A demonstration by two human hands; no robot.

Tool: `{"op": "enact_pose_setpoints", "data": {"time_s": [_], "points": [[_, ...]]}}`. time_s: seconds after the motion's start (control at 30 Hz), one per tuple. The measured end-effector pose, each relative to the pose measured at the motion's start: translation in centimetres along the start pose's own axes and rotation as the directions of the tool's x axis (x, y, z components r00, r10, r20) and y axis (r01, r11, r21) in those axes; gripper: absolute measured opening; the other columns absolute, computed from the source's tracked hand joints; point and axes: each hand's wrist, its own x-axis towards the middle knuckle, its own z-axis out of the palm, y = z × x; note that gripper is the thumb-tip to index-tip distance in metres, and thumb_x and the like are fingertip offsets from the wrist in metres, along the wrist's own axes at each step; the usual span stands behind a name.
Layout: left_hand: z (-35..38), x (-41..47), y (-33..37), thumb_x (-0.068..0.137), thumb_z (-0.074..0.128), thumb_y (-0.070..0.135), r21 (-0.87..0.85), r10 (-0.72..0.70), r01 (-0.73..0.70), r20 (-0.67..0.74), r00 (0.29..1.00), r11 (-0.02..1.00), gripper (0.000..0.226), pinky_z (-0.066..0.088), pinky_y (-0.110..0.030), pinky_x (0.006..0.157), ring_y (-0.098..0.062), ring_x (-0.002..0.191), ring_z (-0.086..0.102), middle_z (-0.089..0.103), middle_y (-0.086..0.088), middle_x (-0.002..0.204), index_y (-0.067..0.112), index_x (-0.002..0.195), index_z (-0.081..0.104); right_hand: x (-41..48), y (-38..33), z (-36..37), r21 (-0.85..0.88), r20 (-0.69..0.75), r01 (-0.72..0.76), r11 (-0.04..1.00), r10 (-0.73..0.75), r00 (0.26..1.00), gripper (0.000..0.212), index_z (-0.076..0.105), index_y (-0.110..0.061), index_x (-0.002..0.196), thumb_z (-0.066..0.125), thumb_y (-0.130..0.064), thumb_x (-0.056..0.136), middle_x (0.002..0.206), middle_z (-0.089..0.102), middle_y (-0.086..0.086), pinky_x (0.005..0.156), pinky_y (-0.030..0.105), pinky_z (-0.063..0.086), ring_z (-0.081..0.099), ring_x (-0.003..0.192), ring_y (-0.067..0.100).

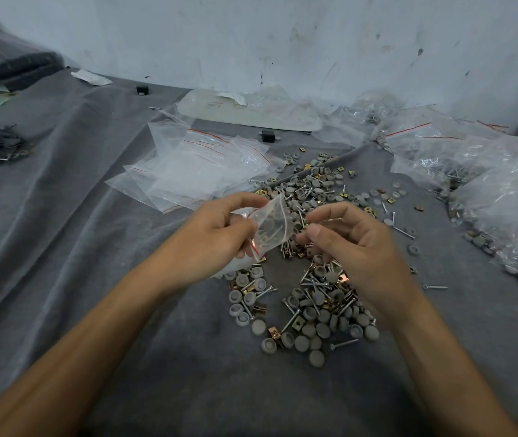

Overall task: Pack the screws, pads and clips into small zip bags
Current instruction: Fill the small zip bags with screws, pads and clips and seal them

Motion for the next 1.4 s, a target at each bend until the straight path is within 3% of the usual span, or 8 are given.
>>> {"op": "enact_pose_setpoints", "data": {"time_s": [0.07, 0.17, 0.37, 0.53, 0.67, 0.97, 1.2, 1.4], "points": [[-0.3, 0.1, 0.1, 0.099, 0.050, 0.004, -0.032, -0.004, 0.002, -0.062, 0.998, 0.999, 0.036, 0.047, -0.024, 0.060, -0.006, 0.056, 0.054, 0.062, 0.004, 0.057, 0.033, 0.114, 0.065, 0.2, 0.4, -0.5, -0.066, -0.080, 0.007, 0.998, -0.012, 0.997, 0.010, 0.070, -0.021, 0.101, 0.068, -0.013, 0.096, 0.089, 0.077, 0.000, 0.070, 0.015, 0.052, 0.071, 0.081, 0.005], [-0.7, 0.3, 0.3, 0.099, 0.050, 0.002, -0.071, -0.033, 0.025, -0.113, 0.993, 0.997, 0.038, 0.043, -0.025, 0.056, -0.006, 0.055, 0.052, 0.062, 0.004, 0.057, 0.031, 0.117, 0.066, 0.4, 1.1, -0.6, -0.297, -0.085, 0.004, 0.955, -0.031, 0.996, 0.011, 0.071, -0.026, 0.099, 0.069, -0.017, 0.095, 0.087, 0.073, -0.010, 0.070, 0.018, 0.051, 0.067, 0.080, 0.005], [-1.2, 0.4, 0.1, 0.099, 0.051, 0.006, -0.075, -0.047, 0.038, -0.124, 0.991, 0.996, 0.037, 0.047, -0.023, 0.059, -0.008, 0.057, 0.055, 0.065, 0.002, 0.062, 0.028, 0.125, 0.065, 1.2, 2.4, 1.8, -0.741, 0.126, 0.119, 0.661, -0.038, 0.991, 0.019, 0.070, -0.030, 0.115, 0.065, -0.028, 0.097, 0.111, 0.063, -0.015, 0.091, 0.027, 0.039, 0.049, 0.109, 0.008], [-1.4, 0.3, 0.1, 0.099, 0.051, 0.007, -0.079, -0.045, 0.036, -0.114, 0.992, 0.996, 0.036, 0.047, -0.019, 0.058, -0.007, 0.057, 0.055, 0.066, 0.003, 0.062, 0.027, 0.127, 0.064, 1.7, 3.6, 2.2, -0.893, 0.049, 0.073, 0.443, -0.064, 0.997, 0.026, 0.067, -0.029, 0.120, 0.062, -0.040, 0.097, 0.115, 0.058, -0.006, 0.103, 0.035, 0.035, 0.043, 0.118, 0.017], [-1.5, 0.2, 0.2, 0.099, 0.051, 0.008, -0.075, -0.048, 0.040, -0.110, 0.993, 0.996, 0.035, 0.048, -0.023, 0.060, -0.008, 0.059, 0.056, 0.065, 0.002, 0.062, 0.029, 0.125, 0.064, 1.8, 3.9, 2.0, -0.921, 0.056, 0.057, 0.385, -0.014, 0.998, 0.033, 0.064, -0.032, 0.125, 0.061, -0.048, 0.096, 0.112, 0.051, -0.005, 0.103, 0.038, 0.037, 0.042, 0.115, 0.019], [-1.4, 0.1, 0.4, 0.099, 0.051, 0.009, -0.059, -0.042, 0.036, -0.107, 0.993, 0.998, 0.036, 0.047, -0.029, 0.063, -0.009, 0.060, 0.056, 0.065, 0.001, 0.063, 0.030, 0.126, 0.064, 1.5, 3.7, 1.7, -0.877, 0.058, 0.055, 0.477, -0.009, 0.998, 0.025, 0.062, -0.034, 0.112, 0.069, -0.045, 0.090, 0.111, 0.050, -0.011, 0.102, 0.037, 0.038, 0.043, 0.116, 0.016], [-1.4, 0.1, 0.3, 0.100, 0.051, 0.010, -0.042, -0.050, 0.046, -0.100, 0.994, 0.998, 0.038, 0.047, -0.036, 0.065, -0.009, 0.061, 0.056, 0.066, 0.002, 0.064, 0.033, 0.128, 0.063, 1.1, 2.5, 1.5, -0.768, -0.045, 0.161, 0.620, -0.303, 0.952, 0.024, 0.067, -0.023, 0.101, 0.074, -0.039, 0.085, 0.099, 0.055, -0.014, 0.090, 0.037, 0.046, 0.050, 0.102, 0.012], [-1.1, 0.1, 0.5, 0.099, 0.051, 0.008, -0.049, -0.048, 0.044, -0.095, 0.994, 0.998, 0.038, 0.046, -0.037, 0.065, -0.008, 0.059, 0.055, 0.065, 0.002, 0.062, 0.035, 0.123, 0.064, 0.8, 1.6, 1.8, -0.752, -0.100, 0.277, 0.598, -0.519, 0.849, 0.025, 0.070, -0.014, 0.098, 0.076, -0.035, 0.085, 0.099, 0.056, -0.012, 0.089, 0.030, 0.045, 0.053, 0.099, 0.013]]}}
